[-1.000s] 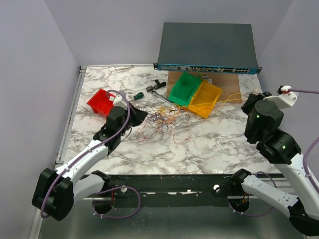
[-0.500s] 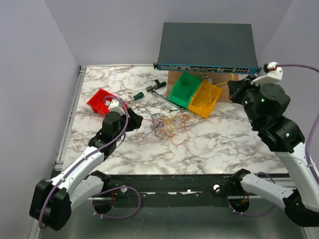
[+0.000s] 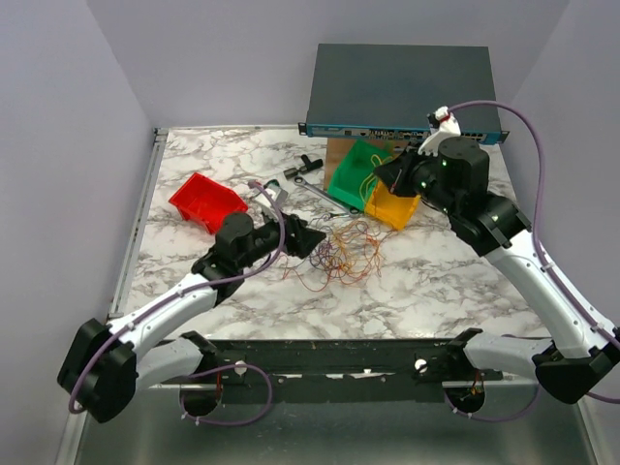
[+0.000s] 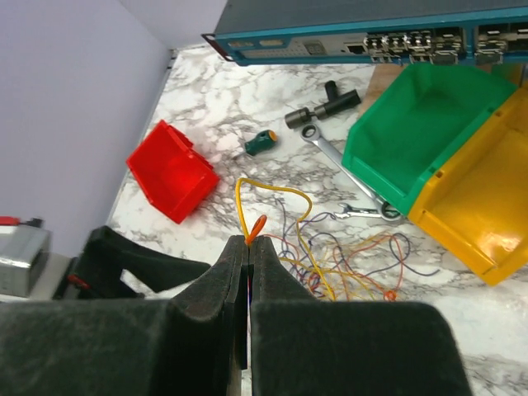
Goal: Untangle the cables
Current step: Untie the cable.
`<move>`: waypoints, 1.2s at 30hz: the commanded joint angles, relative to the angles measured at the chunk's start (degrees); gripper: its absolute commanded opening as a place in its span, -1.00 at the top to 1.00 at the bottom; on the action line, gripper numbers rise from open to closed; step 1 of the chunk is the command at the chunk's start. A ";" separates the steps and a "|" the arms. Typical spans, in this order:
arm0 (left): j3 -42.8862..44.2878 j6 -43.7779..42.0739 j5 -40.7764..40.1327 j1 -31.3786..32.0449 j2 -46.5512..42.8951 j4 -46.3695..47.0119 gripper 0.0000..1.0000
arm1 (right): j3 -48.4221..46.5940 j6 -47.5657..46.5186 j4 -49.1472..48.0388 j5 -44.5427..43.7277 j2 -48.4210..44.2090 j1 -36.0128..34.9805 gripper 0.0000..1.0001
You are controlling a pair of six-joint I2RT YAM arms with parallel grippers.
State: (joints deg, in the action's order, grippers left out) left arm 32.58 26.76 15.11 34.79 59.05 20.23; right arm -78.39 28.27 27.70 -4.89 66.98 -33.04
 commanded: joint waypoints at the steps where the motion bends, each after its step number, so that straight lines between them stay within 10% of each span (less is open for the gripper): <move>1: 3.65 -2.03 10.59 1.84 7.41 10.68 -0.29 | -2.38 2.07 -3.27 4.12 0.06 0.12 0.99; 19: 18.45 8.43 12.44 4.99 32.28 23.94 -0.02 | -1.39 5.22 -5.59 7.24 -0.98 0.14 0.99; 25: 21.11 10.68 12.65 5.04 35.91 27.30 1.00 | 0.26 5.85 -5.34 9.46 -0.75 0.08 0.97; 30: 15.89 11.14 13.70 4.86 32.36 29.06 1.00 | 4.31 3.78 -3.04 7.36 -1.66 0.09 -0.58; 36: 7.03 14.29 16.58 3.77 25.52 32.26 1.00 | 15.99 0.62 -2.04 -2.18 -8.30 0.08 -0.64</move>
State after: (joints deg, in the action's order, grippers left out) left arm 43.64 38.59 28.05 39.38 89.89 48.16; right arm -68.36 31.68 23.70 -0.60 63.11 -33.04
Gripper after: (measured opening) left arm 0.013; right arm 0.818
